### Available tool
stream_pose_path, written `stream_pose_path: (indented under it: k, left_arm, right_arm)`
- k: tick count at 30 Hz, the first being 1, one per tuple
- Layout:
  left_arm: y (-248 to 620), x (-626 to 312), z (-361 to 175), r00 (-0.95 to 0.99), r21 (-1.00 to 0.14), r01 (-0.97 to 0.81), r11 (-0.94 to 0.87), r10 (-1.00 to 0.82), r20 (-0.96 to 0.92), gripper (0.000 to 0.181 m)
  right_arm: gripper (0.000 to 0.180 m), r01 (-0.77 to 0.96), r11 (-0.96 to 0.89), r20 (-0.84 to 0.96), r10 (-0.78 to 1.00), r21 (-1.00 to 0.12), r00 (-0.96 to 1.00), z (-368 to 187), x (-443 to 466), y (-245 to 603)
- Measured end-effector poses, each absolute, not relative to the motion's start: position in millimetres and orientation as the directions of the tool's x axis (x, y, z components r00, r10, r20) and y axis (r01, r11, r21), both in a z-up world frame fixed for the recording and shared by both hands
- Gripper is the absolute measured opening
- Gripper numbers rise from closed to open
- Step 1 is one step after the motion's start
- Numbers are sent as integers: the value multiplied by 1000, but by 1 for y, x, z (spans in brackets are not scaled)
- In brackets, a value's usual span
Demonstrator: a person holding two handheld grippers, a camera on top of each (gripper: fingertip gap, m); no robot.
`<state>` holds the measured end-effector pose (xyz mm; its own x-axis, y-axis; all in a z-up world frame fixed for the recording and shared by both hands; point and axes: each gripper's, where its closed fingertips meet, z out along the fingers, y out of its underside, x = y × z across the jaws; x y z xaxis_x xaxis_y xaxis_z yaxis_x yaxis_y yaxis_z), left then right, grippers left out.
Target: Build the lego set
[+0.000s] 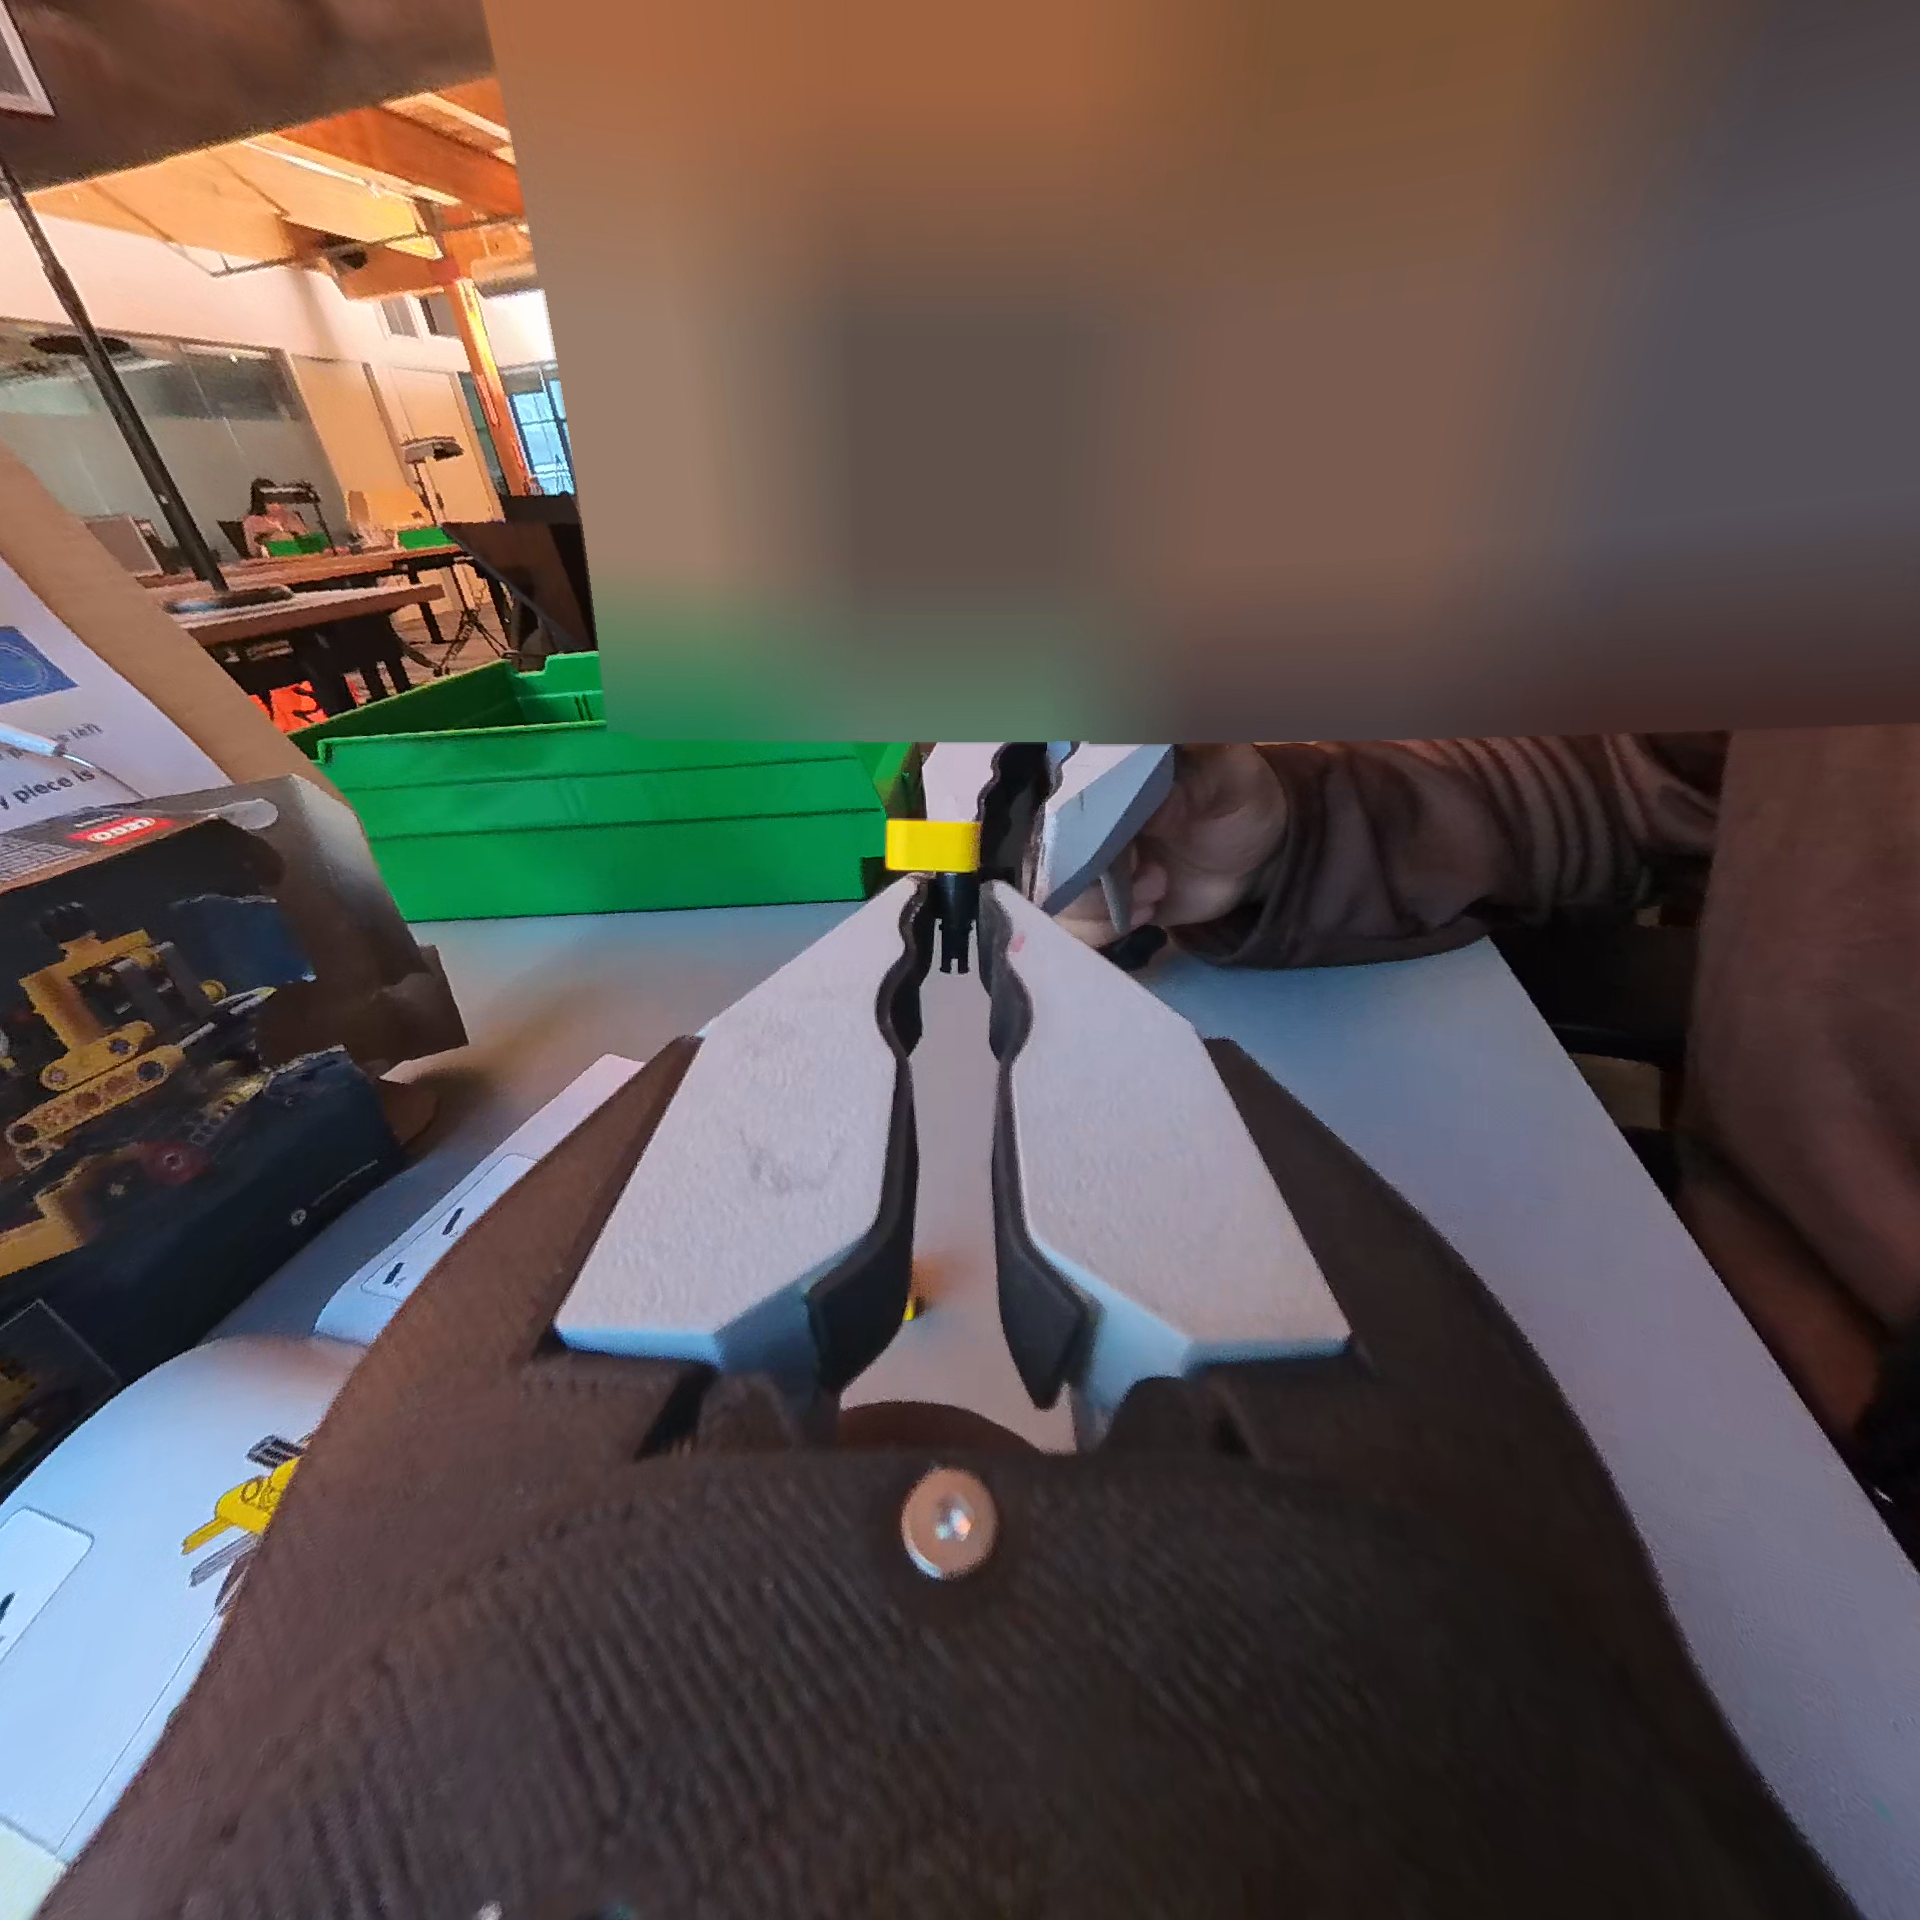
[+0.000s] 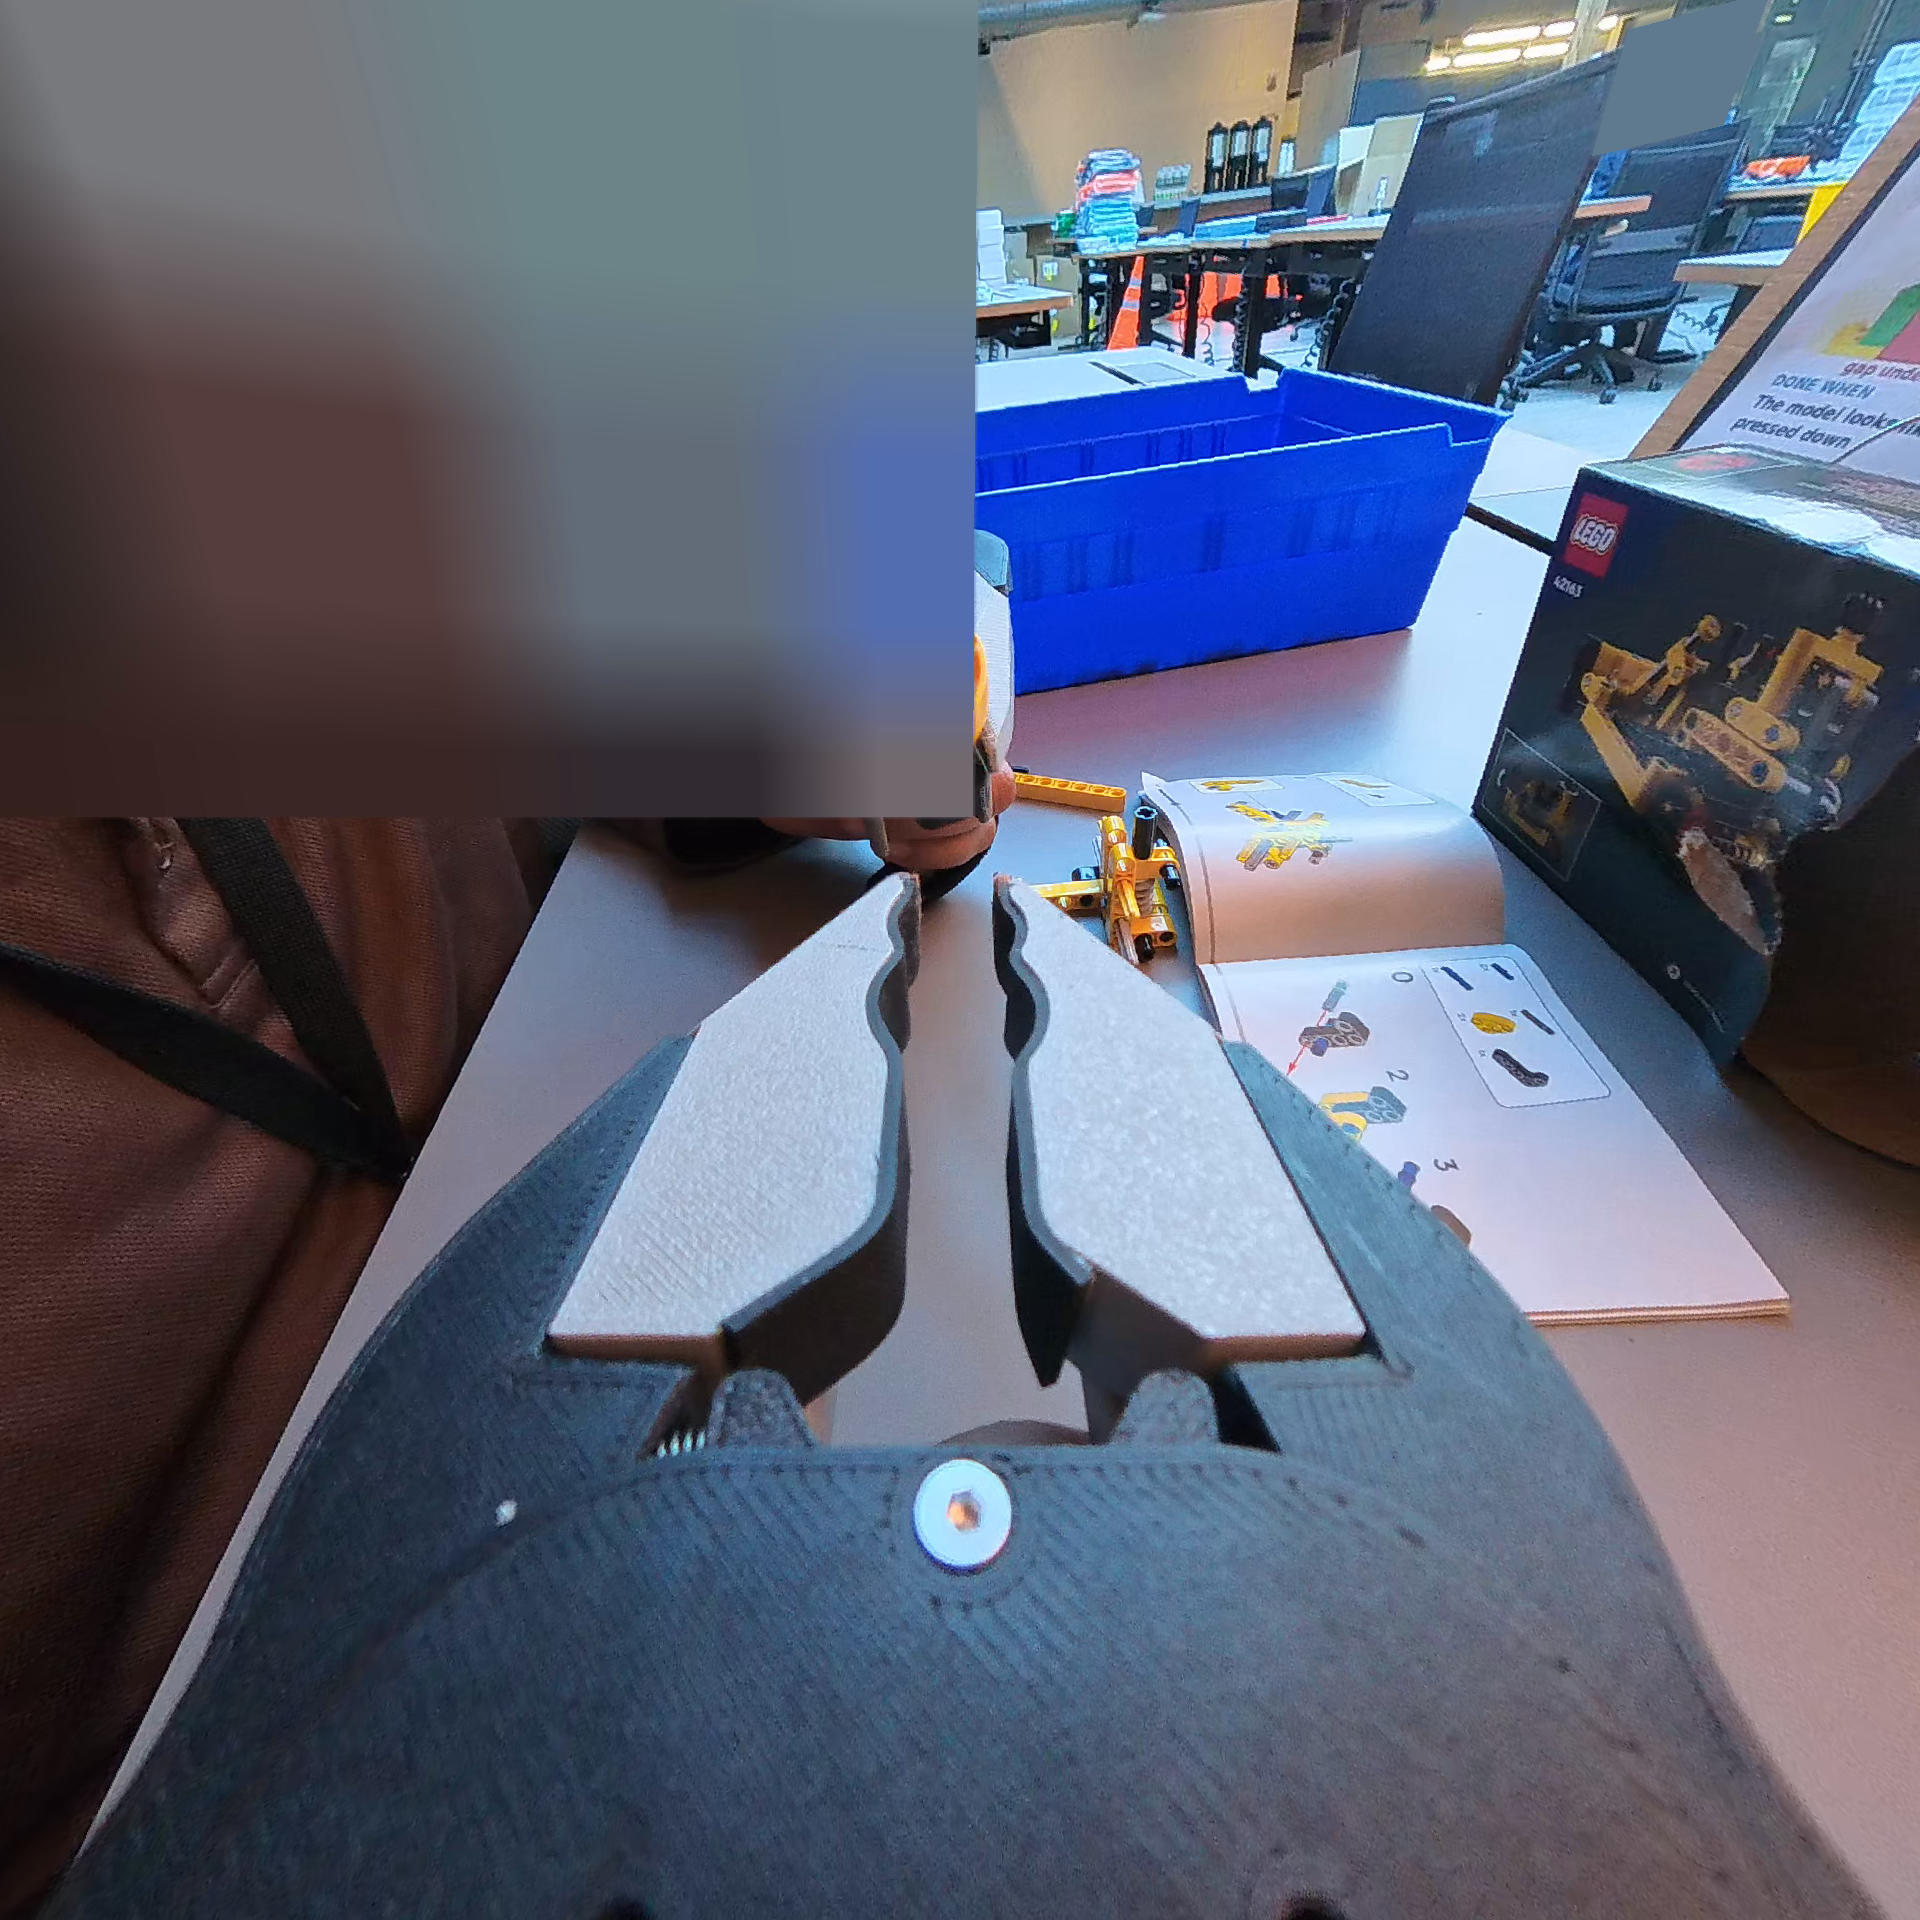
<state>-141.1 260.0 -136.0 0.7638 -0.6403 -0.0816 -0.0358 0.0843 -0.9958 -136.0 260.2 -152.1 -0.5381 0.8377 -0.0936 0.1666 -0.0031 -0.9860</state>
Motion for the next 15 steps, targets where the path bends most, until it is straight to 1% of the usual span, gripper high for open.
stream_pose_path:
  k: [3, 8, 12, 15]
  left_arm:
    - [260, -140, -139, 758, -997, -42, 61, -649, -72, 4]
    - [261, -133, -153, 734, -995, -73, -62, -679, -11, 4]
    - [261, -128, -165, 722, -983, -89, -159, -691, 46, 4]
    - [261, -128, -172, 710, -967, -68, -246, -693, 127, 4]
  right_arm:
    - [12, 159, -9, -95, 836, -987, -540, -151, -136, 260]
    - [15, 142, -25, -98, 836, -990, -539, -147, -138, 259]
    - [9, 183, -4, -104, 834, -983, -543, -157, -145, 254]
    - [10, 203, -16, -125, 833, -979, -538, -160, -147, 252]
